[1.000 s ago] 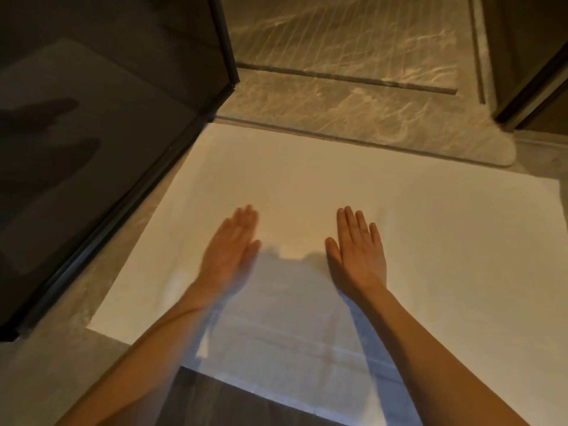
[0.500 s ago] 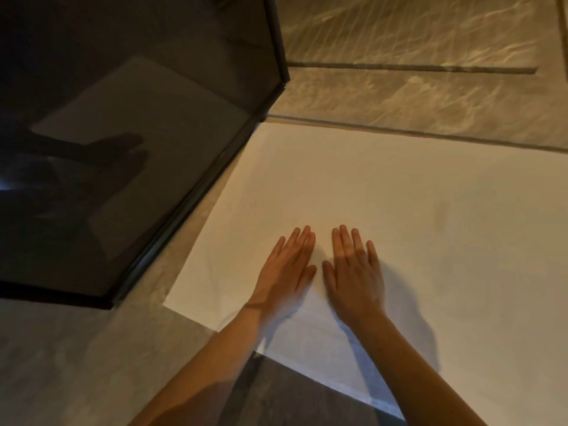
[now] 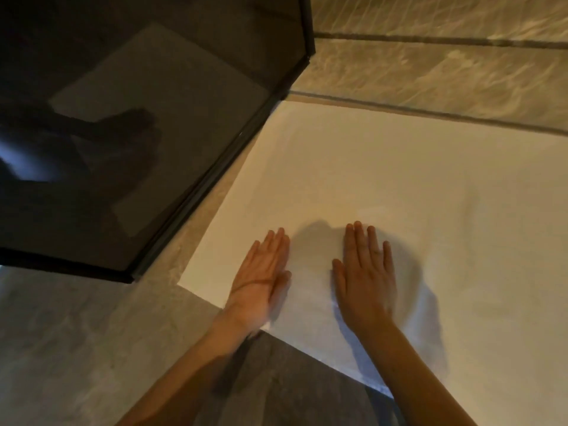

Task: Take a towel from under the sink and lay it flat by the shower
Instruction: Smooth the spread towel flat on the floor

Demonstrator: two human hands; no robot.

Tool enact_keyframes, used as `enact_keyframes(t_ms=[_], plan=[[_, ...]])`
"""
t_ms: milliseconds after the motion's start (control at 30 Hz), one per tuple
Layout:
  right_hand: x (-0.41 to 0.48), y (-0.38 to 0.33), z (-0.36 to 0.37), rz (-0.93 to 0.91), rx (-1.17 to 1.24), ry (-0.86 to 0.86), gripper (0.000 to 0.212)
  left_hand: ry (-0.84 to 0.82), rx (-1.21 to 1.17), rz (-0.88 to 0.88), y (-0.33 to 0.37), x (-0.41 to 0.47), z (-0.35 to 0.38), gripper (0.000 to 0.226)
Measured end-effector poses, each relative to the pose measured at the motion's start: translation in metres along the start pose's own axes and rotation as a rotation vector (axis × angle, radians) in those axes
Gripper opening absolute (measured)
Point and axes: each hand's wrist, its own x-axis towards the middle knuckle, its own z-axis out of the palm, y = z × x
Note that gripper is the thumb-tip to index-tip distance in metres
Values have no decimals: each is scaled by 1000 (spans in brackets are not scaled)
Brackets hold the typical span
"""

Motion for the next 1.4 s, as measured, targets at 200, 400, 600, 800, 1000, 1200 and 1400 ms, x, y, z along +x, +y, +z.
enact_keyframes(t_ms=[200, 400, 600, 800, 1000, 1200, 1400], plan=[[-40, 9, 12, -71, 12, -83, 63, 4, 38, -39, 8, -9, 17, 61], [-112, 132, -18, 241, -77, -28, 64, 21, 42, -115, -28, -21, 16, 60], [-136, 164, -40, 414, -84, -24, 67, -2, 139, -118, -20, -17, 8, 67], [-83, 105, -32, 235, 20, 87, 59, 55, 126, 378, 114, 21, 22, 60], [-67, 133, -26, 228, -19, 2, 60, -15, 102, 432, 163, 47, 42, 59], [-119, 210, -51, 514, -66, 43, 67, -23, 32, 243, 115, 39, 28, 59], [-31, 131, -44, 268, 64, 156, 56, 124, 64, 498, 183, 100, 18, 57]])
